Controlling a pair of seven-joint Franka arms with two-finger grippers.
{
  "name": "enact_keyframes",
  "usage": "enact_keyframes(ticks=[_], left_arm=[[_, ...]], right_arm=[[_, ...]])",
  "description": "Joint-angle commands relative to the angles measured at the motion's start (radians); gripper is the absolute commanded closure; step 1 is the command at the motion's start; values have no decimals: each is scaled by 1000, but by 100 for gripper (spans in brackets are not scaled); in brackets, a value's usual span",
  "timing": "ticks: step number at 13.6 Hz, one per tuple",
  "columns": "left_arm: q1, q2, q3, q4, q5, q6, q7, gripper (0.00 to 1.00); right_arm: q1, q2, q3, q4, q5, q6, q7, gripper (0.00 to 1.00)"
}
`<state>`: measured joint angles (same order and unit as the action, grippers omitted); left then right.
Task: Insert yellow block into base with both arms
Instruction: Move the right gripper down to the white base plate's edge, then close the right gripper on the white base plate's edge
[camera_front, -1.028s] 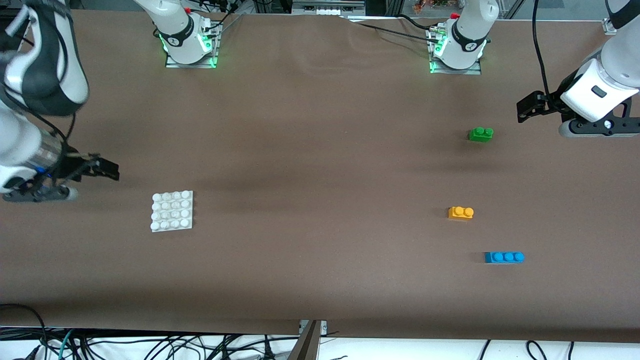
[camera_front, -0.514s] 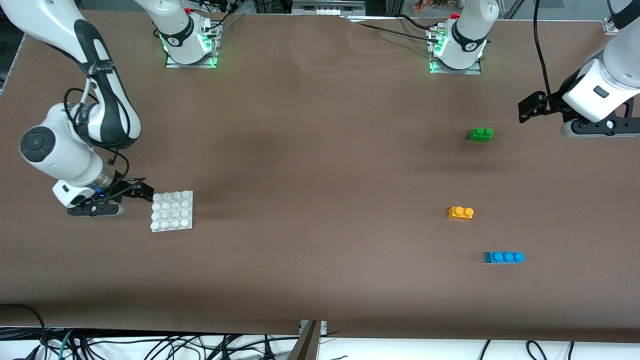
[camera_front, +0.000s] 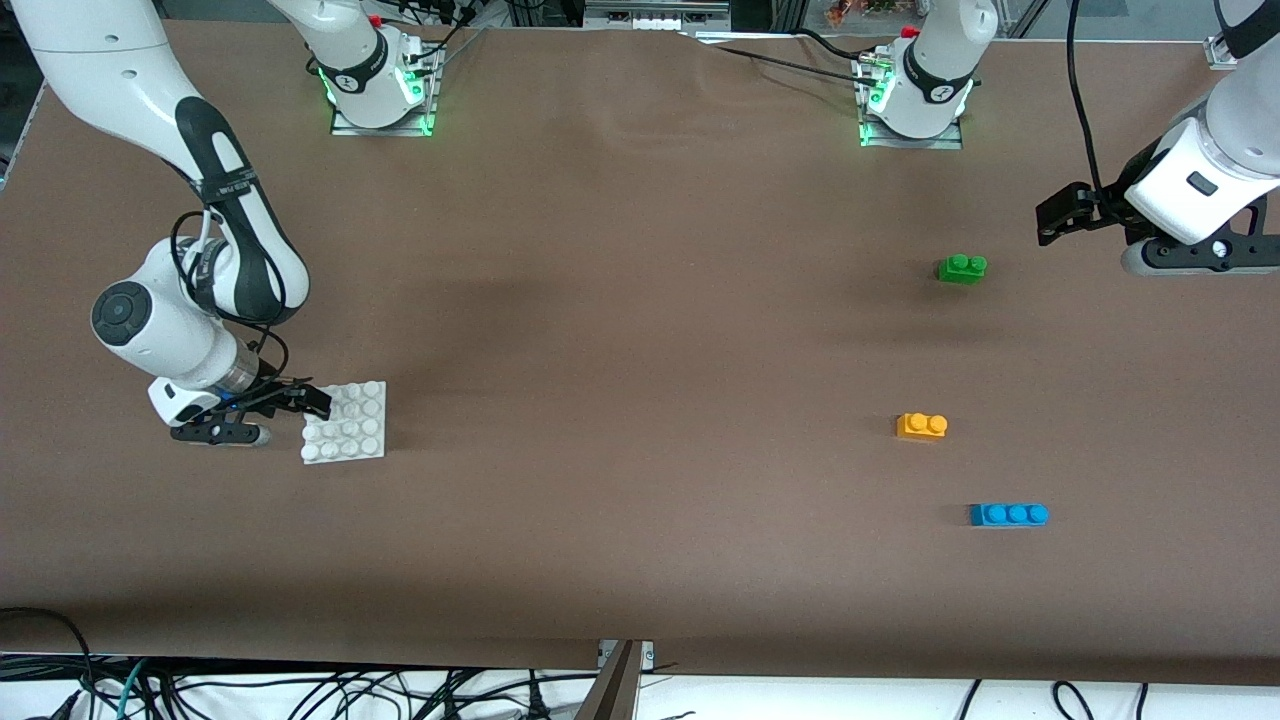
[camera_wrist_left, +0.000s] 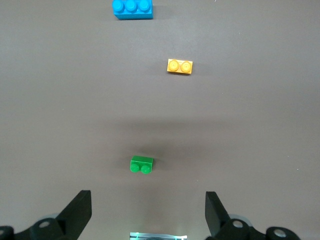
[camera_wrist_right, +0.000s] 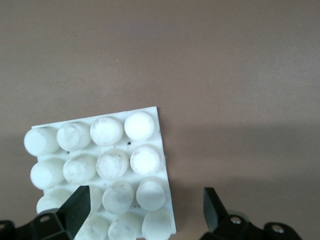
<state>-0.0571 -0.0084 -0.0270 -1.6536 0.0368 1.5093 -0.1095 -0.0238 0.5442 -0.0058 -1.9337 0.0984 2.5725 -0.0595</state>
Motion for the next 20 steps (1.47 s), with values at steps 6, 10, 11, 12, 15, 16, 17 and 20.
enact_keyframes(ticks=[6, 10, 11, 12, 15, 16, 17, 20], left_arm=[[7, -4, -1, 9, -25, -14, 16, 0], [10, -4, -1, 9, -25, -15, 18, 0], [8, -4, -1, 9, -25, -15, 16, 0], [8, -4, -1, 9, -25, -14, 16, 0], [10, -4, -1, 9, -25, -15, 17, 0], [10, -4, -1, 9, -25, -14, 18, 0], [8, -4, -1, 9, -25, -14, 18, 0], [8, -4, -1, 9, -25, -14, 16, 0]], right_arm=[[-4, 80, 12, 55, 21, 60, 0, 0], [-1, 88, 16, 62, 20, 60, 13, 0], [1, 94, 18, 62, 20, 61, 13, 0], [1, 100, 23, 62, 20, 69, 13, 0], [1, 109, 29, 55, 20, 90, 10, 0], [1, 109, 29, 52, 20, 90, 4, 1], [1, 109, 29, 51, 20, 89, -5, 2], [-1, 103, 27, 62, 12, 81, -38, 7]])
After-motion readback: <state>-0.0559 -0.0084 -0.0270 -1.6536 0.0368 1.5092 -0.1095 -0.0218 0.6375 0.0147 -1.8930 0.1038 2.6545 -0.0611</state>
